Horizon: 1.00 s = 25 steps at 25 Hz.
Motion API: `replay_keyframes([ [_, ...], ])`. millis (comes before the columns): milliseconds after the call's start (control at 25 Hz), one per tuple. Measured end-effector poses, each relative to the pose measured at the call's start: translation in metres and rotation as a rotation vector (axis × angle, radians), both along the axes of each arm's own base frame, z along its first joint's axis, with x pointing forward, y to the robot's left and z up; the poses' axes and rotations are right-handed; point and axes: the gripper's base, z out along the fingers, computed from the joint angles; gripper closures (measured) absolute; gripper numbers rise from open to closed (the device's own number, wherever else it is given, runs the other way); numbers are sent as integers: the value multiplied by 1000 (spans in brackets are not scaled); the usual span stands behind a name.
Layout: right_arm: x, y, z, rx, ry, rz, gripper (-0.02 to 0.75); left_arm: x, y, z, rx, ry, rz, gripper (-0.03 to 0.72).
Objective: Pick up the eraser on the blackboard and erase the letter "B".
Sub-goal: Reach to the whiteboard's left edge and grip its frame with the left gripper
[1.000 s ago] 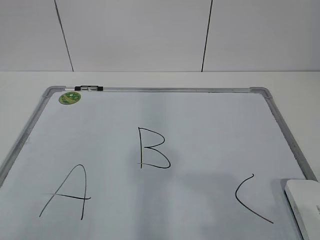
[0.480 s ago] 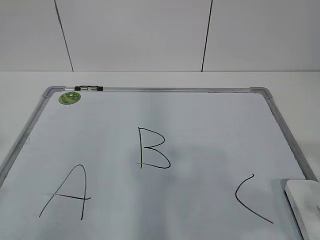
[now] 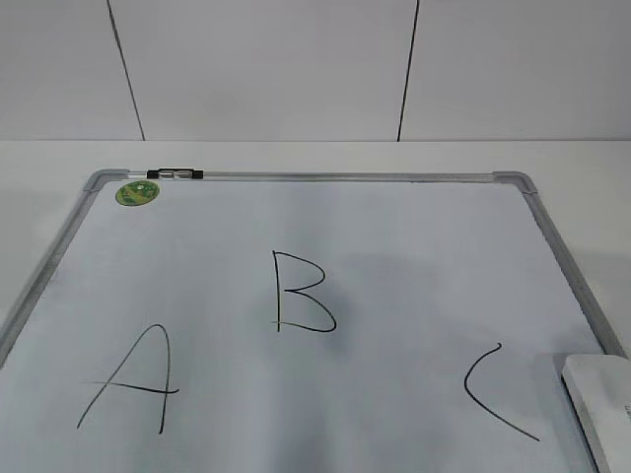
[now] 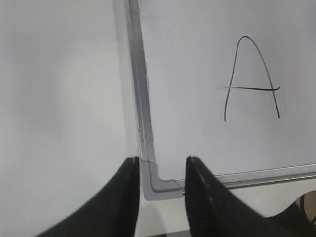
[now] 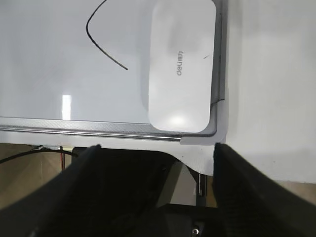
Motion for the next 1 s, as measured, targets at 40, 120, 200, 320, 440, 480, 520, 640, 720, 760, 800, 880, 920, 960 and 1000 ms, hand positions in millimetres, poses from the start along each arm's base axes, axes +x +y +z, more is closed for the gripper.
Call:
replay_keyframes([
  [40,1,0,0,0,4,0,206,11,0,0,1,22,0,450],
  [120,1,0,-1,-1,8,0,206,36,-1,-5,5,70,1,450],
  [200,2,0,-1,-1,9,0,206,60,-1,-8,18,87,3,450],
  [320,2,0,-1,-1,9,0,206,96,-1,-18,37,125,5,450],
  [440,2,0,-1,-1,9,0,206,130,-2,-36,45,169,6,450],
  [480,2,0,-1,-1,9,0,206,138,-2,-41,45,179,6,450],
  [520,2,0,-1,-1,9,0,206,147,-2,-49,47,197,6,450],
  [640,2,0,-1,-1,9,0,206,167,-3,-72,51,223,9,450],
  [720,2,0,-1,-1,9,0,206,178,-3,-86,52,227,12,450],
  [760,2,0,-1,-1,9,0,206,182,-3,-90,52,220,14,450],
  [800,2,0,-1,-1,9,0,206,185,-3,-96,52,220,16,450],
  [880,2,0,-1,-1,9,0,206,191,-3,-105,55,214,18,450],
  [920,2,0,-1,0,9,-2,206,193,-3,-108,55,210,19,450],
  [960,2,0,-1,0,9,-2,206,195,-3,-111,57,210,19,450],
  [1000,2,0,-1,0,9,-2,206,196,-3,-115,61,213,18,450],
])
